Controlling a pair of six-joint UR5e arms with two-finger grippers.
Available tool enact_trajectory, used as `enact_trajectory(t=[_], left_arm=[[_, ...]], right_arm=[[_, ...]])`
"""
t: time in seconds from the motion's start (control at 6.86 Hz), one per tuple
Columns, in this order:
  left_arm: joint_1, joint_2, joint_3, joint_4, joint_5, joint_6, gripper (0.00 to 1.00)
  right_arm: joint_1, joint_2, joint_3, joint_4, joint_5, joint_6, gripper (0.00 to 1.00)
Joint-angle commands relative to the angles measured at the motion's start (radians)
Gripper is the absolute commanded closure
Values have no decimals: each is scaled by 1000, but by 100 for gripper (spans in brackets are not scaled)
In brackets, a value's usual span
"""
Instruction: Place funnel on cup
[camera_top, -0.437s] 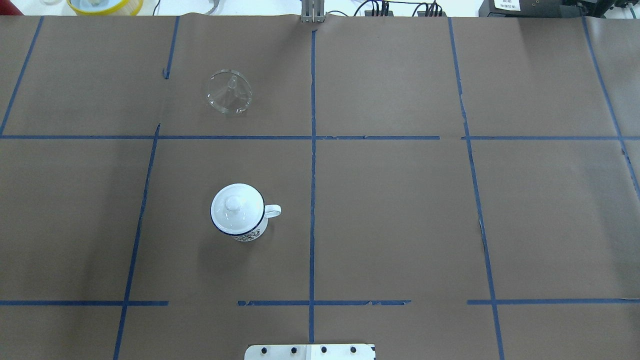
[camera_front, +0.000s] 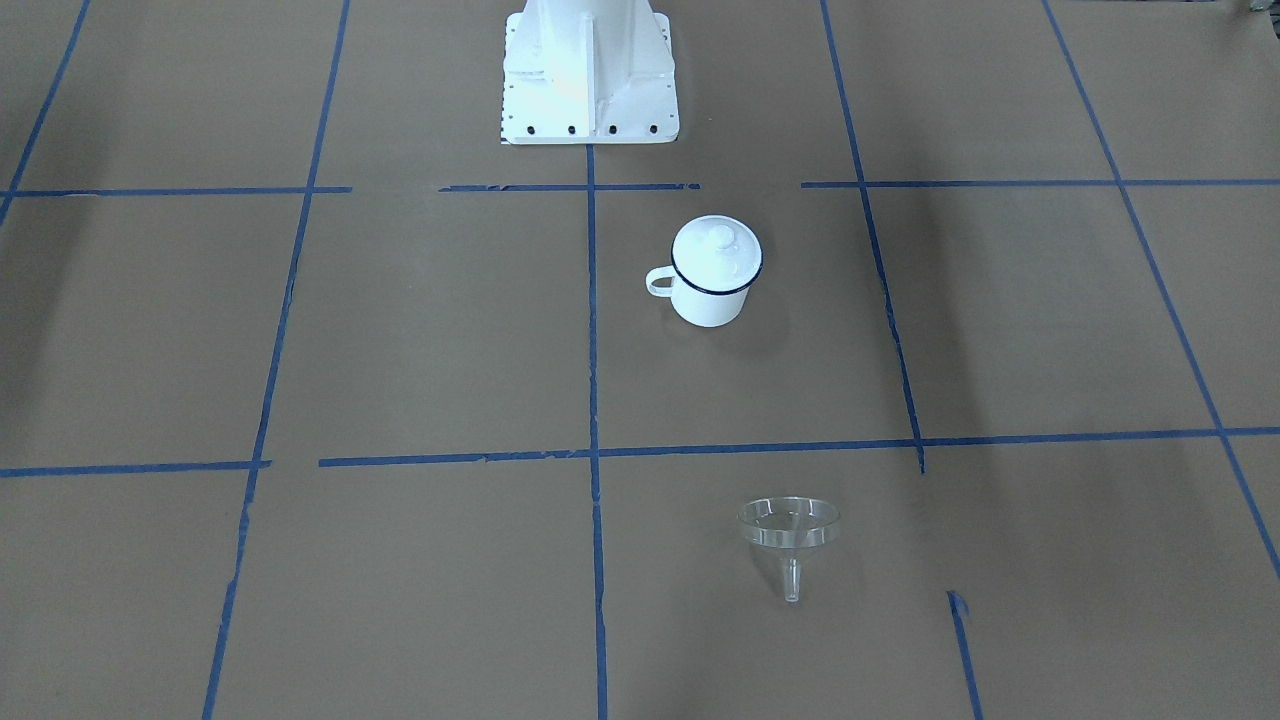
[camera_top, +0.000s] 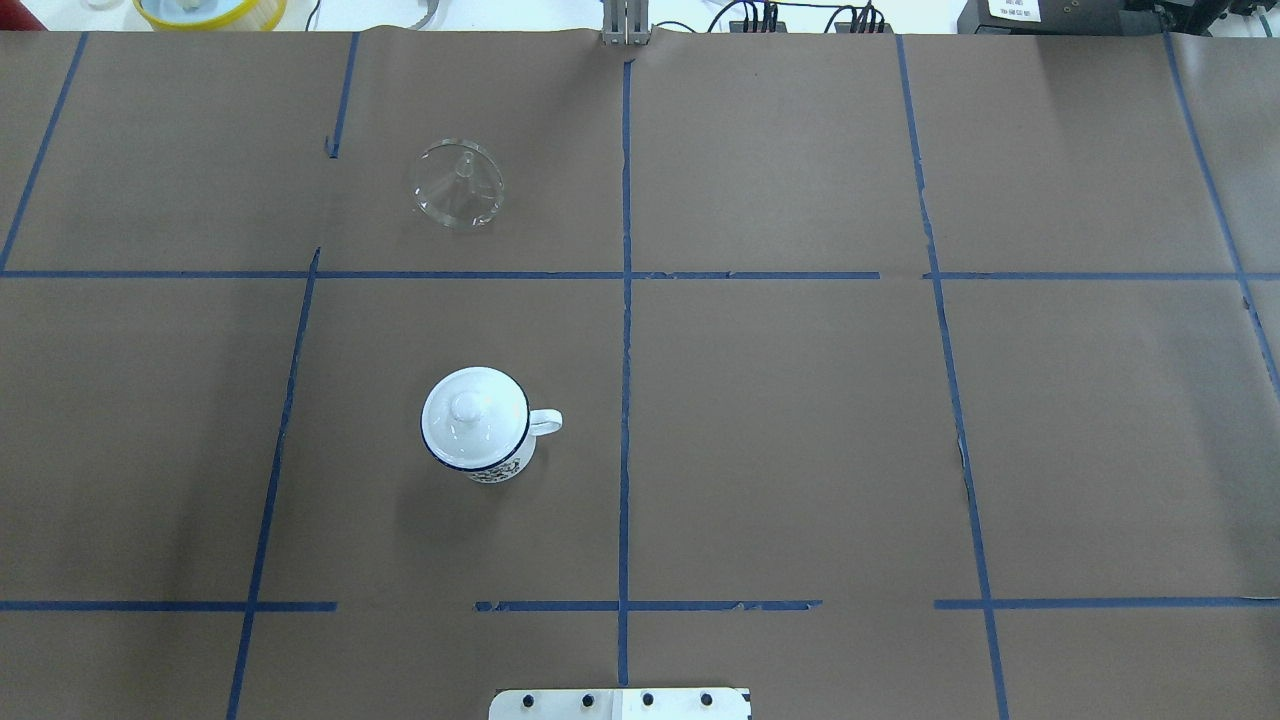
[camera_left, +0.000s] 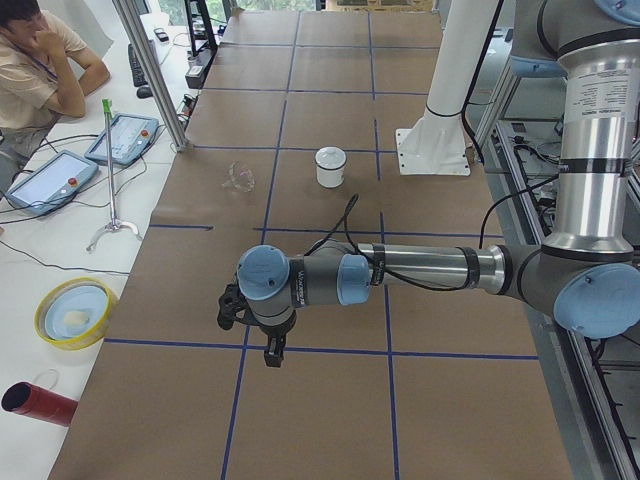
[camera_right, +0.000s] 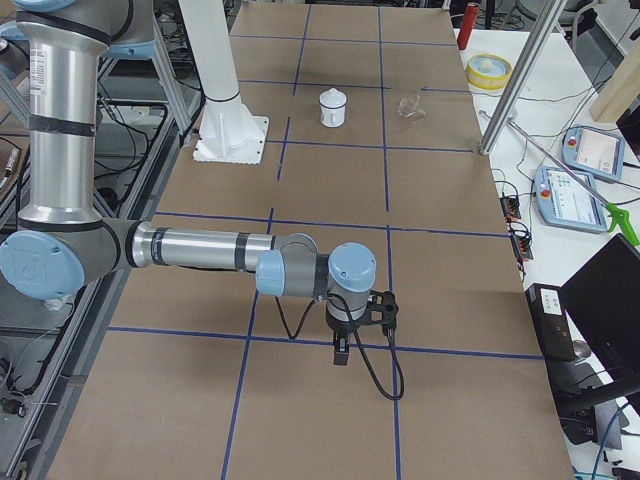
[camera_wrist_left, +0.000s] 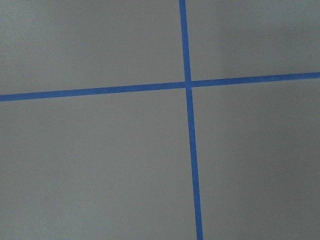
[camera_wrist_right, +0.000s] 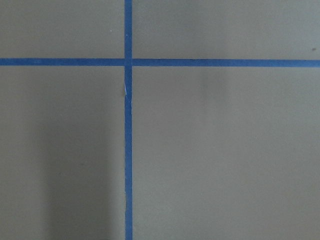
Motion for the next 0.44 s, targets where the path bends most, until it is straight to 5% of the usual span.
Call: enact_trajectory(t=[0.0,0.29], left_arm=[[10,-13,-57,-19,-3,6,0],[10,-98,-169,-144,19,0,0]], right_arm=[[0,0,0,0,0,0,0],[0,0,0,0,0,0,0]])
